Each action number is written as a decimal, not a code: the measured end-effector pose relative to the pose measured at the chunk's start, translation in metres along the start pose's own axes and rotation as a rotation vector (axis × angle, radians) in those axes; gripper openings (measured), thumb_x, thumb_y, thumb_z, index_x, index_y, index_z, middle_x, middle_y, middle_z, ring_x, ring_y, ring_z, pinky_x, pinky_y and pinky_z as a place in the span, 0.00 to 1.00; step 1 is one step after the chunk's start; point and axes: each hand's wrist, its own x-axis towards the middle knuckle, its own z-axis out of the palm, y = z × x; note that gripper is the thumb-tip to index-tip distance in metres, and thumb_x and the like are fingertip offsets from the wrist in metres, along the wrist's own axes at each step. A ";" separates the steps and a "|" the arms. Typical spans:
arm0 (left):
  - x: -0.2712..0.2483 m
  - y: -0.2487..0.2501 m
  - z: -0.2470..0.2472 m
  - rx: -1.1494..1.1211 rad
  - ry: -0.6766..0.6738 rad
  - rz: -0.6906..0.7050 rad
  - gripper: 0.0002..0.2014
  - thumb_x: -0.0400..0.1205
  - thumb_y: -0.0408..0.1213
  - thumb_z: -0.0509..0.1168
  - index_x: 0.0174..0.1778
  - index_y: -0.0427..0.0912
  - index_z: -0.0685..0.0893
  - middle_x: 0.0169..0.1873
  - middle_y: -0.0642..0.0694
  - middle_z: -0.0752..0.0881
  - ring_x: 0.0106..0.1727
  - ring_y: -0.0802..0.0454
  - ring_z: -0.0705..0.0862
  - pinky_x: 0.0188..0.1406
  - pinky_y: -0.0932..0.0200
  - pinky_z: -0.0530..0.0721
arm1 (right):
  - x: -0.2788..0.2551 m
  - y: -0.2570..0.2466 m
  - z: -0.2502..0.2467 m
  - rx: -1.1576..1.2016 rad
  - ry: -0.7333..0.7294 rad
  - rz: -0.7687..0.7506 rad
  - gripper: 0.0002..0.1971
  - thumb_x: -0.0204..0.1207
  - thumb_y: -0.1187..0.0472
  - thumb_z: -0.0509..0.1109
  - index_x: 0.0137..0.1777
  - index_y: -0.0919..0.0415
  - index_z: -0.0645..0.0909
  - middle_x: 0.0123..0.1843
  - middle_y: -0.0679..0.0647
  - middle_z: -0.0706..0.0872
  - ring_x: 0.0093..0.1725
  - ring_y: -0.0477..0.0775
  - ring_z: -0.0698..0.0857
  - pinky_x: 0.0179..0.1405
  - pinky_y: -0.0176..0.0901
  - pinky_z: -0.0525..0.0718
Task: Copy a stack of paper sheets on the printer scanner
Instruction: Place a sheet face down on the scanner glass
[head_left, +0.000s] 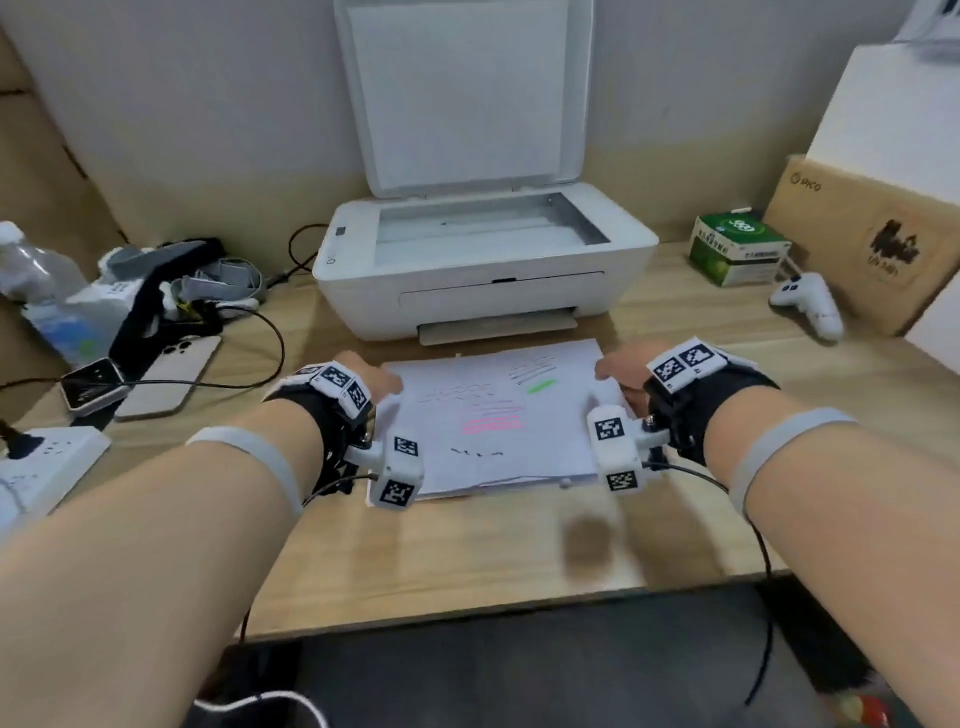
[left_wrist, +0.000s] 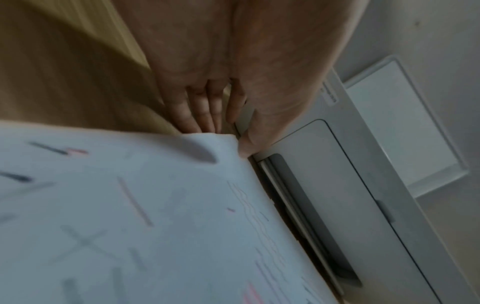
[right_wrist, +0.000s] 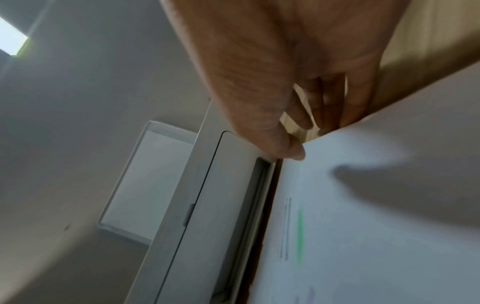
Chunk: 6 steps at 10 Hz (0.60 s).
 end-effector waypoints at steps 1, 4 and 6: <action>-0.026 -0.015 0.000 -0.027 -0.039 0.029 0.22 0.77 0.38 0.73 0.63 0.28 0.81 0.59 0.34 0.87 0.51 0.41 0.88 0.55 0.49 0.88 | 0.007 0.038 0.013 0.212 0.008 -0.057 0.21 0.51 0.51 0.78 0.45 0.51 0.79 0.58 0.58 0.85 0.60 0.63 0.86 0.60 0.60 0.86; -0.085 -0.034 -0.015 -0.039 -0.114 -0.039 0.13 0.75 0.38 0.75 0.49 0.32 0.86 0.47 0.39 0.91 0.51 0.41 0.90 0.59 0.40 0.86 | -0.077 0.032 0.010 -0.063 0.250 -0.120 0.12 0.71 0.51 0.73 0.35 0.60 0.84 0.38 0.57 0.89 0.36 0.58 0.85 0.41 0.43 0.84; -0.065 -0.029 -0.012 0.314 -0.056 0.029 0.15 0.77 0.46 0.66 0.30 0.39 0.80 0.32 0.43 0.83 0.33 0.43 0.83 0.37 0.60 0.81 | -0.052 0.022 0.004 -0.083 0.276 -0.143 0.11 0.74 0.49 0.75 0.38 0.57 0.86 0.34 0.54 0.86 0.36 0.56 0.84 0.34 0.37 0.77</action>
